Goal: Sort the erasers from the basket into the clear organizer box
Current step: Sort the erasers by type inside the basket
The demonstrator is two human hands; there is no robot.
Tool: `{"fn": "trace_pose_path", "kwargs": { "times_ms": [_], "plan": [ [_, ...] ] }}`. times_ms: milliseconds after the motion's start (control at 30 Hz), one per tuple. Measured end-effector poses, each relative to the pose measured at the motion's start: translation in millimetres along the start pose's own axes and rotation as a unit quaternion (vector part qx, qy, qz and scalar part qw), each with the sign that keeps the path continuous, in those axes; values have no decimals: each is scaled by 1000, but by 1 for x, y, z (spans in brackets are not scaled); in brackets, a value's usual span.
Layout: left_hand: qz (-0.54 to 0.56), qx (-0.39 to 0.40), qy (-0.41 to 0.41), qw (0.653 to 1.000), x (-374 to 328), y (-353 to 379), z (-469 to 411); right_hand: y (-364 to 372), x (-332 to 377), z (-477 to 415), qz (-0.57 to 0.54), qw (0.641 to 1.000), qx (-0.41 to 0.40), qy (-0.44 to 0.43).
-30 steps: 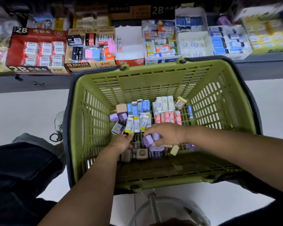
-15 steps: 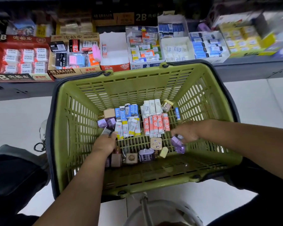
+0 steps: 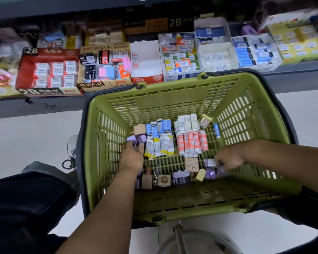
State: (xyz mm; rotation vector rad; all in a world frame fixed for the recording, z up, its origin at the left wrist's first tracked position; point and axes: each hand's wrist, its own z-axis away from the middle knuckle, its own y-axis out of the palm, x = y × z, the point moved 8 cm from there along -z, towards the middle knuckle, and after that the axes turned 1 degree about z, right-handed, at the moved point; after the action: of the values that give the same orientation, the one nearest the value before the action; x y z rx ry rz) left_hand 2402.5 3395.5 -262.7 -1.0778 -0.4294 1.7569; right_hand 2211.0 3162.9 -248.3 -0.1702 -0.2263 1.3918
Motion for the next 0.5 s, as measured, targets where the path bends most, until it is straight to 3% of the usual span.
{"fn": "trace_pose_path", "kwargs": {
  "times_ms": [200,500],
  "plan": [
    [-57,38,66,995,-9,0,-23,-20,19,5,-89,995,-19,-38],
    [-37,5,-40,998,-17,-8,-46,-14,20,3,-101,994,-3,-29]
  ]
}}
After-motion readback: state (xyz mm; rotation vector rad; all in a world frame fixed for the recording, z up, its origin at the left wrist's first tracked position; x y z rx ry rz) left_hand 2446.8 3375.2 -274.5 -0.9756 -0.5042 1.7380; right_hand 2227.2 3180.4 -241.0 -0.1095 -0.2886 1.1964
